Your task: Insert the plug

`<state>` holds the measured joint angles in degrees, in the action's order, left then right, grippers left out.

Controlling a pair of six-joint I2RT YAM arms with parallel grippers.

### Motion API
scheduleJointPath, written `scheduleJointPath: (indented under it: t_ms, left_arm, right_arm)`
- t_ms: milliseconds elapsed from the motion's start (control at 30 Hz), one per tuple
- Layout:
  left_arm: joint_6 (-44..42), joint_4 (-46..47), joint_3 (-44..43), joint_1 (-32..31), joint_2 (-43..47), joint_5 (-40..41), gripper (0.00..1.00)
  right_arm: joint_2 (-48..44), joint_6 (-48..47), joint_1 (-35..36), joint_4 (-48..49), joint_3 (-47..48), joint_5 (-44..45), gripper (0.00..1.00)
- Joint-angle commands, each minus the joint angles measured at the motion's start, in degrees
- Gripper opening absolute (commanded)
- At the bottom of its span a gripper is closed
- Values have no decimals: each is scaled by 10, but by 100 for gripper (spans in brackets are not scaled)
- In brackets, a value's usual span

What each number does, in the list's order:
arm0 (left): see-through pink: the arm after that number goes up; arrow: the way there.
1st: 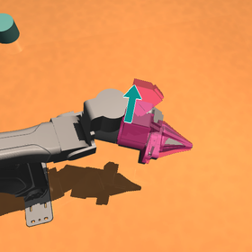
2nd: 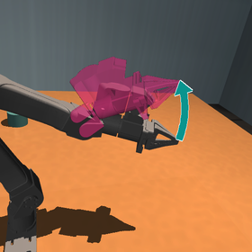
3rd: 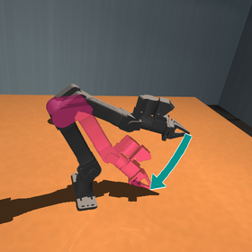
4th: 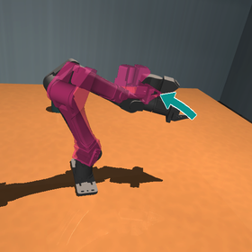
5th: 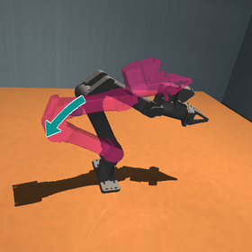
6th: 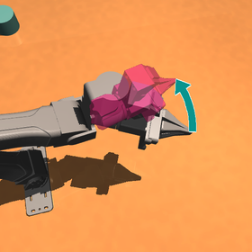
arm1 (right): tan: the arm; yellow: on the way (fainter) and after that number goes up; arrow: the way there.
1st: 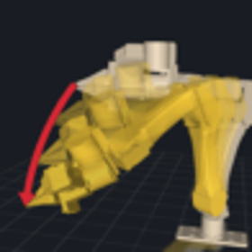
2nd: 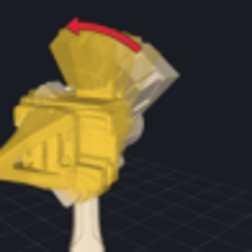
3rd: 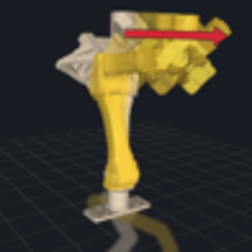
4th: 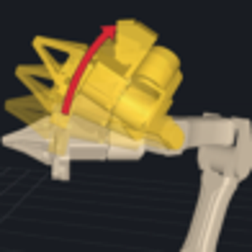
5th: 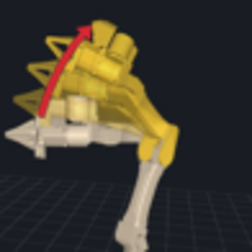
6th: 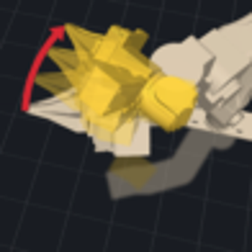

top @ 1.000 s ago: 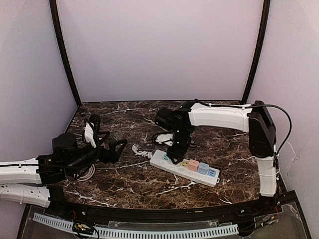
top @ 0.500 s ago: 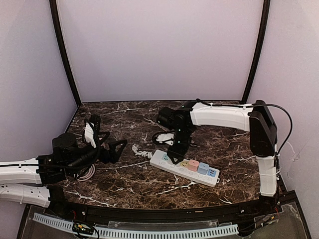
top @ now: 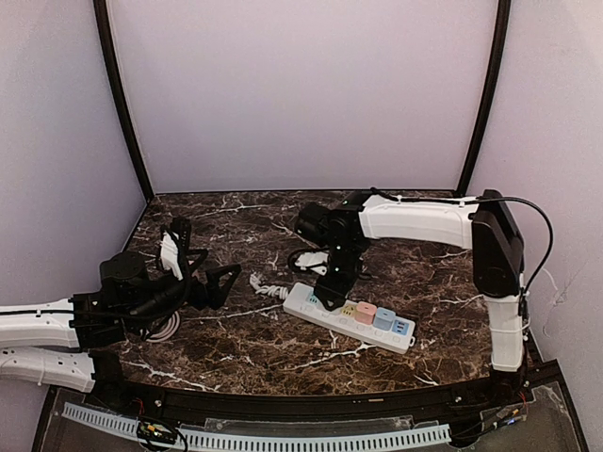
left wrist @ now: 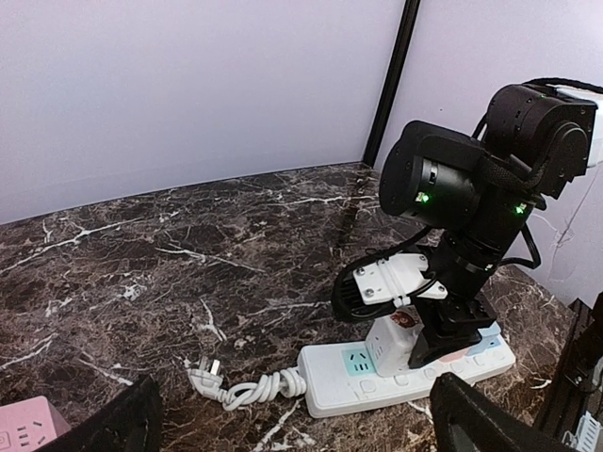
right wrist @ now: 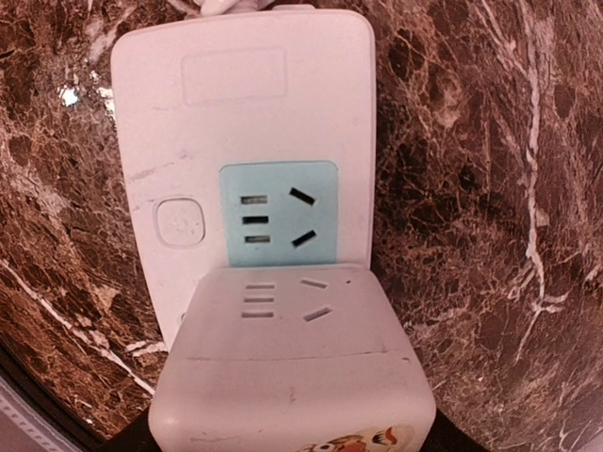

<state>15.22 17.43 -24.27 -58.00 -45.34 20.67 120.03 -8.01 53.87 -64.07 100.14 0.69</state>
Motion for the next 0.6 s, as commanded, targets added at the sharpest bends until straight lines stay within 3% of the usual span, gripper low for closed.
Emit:
scheduleJointPath:
  t_ms: [0,33,67,100,400,567]
  left_arm:
    - [-8,-7,6,2,-6,7,99]
    - [-8,-7,6,2,-7,7,99]
    - [-8,-7,5,3,-8,6,99]
    - [-9,-8,4,2,-9,6,99]
    - [-16,-17,-11,3,-42,1,99]
    - [-19,-20,-36,2,-97,-15,99]
  right_arm:
    - [-1,34,13,65,-26,11,76]
    - [-8,36,16,67,-28,11,82]
    - [-14,38,19,70,-29,13,94]
    - [-21,40,21,73,-31,14,98]
    - [-137,74,24,147,-93,27,99]
    - [-266,190,22,302,-230,129,99]
